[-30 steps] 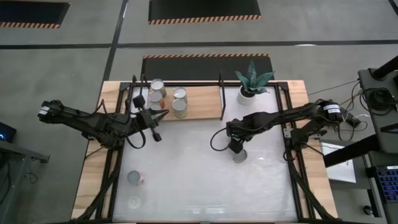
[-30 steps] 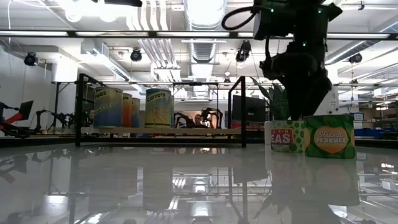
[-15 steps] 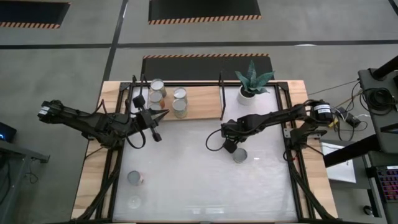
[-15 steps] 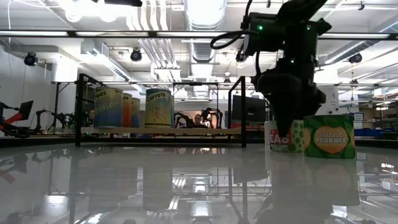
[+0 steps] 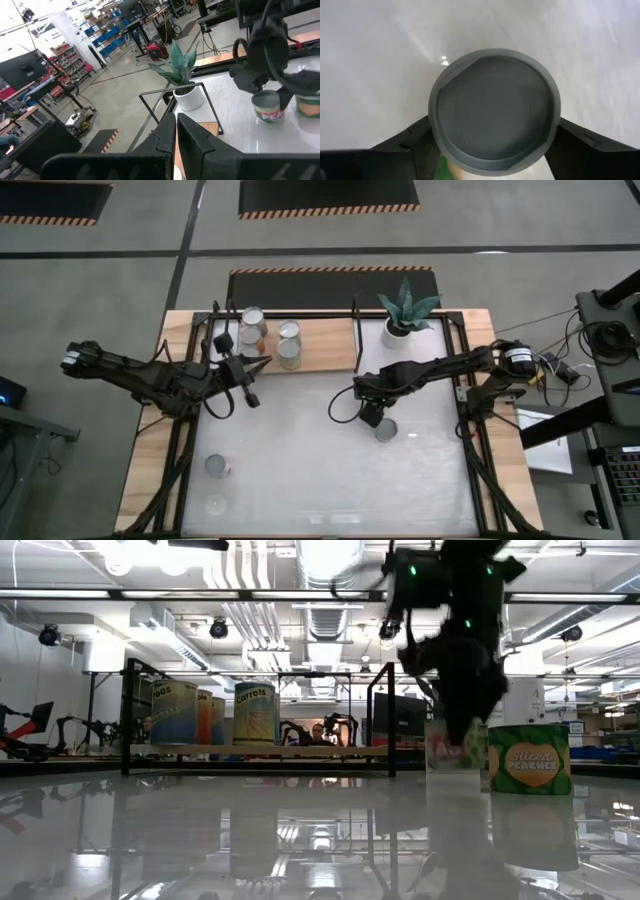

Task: Pick and place cans onto a shelf
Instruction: Put the small canned peas on the shelf

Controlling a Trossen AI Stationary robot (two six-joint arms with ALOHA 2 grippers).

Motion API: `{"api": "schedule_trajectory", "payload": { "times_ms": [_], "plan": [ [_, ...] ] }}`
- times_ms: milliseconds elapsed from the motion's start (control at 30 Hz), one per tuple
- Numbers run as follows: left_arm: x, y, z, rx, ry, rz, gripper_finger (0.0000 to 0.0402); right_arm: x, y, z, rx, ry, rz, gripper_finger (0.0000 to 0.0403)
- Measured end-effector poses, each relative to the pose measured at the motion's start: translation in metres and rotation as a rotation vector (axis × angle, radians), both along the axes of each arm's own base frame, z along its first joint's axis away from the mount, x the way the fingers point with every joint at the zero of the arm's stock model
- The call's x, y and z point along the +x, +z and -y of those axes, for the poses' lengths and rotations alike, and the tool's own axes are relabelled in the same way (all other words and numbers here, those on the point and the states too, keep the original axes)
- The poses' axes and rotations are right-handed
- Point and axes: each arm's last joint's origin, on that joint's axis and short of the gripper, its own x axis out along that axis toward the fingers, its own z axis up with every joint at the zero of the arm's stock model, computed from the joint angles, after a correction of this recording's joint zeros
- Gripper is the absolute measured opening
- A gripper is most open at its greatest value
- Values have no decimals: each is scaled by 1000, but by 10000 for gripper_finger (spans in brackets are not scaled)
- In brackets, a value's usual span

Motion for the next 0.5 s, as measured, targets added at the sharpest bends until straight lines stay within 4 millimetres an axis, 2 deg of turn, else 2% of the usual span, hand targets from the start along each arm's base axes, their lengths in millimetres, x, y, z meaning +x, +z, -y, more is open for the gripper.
{"api": "schedule_trajectory", "payload": {
  "times_ms": [233, 500],
  "plan": [
    [0, 0, 0, 0, 0, 0, 0, 30, 52, -11, -22, 301, 168, 274],
    [0, 0, 0, 0, 0, 0, 0, 80, 104, 2, -217, 527, 303, 271]
  ]
}}
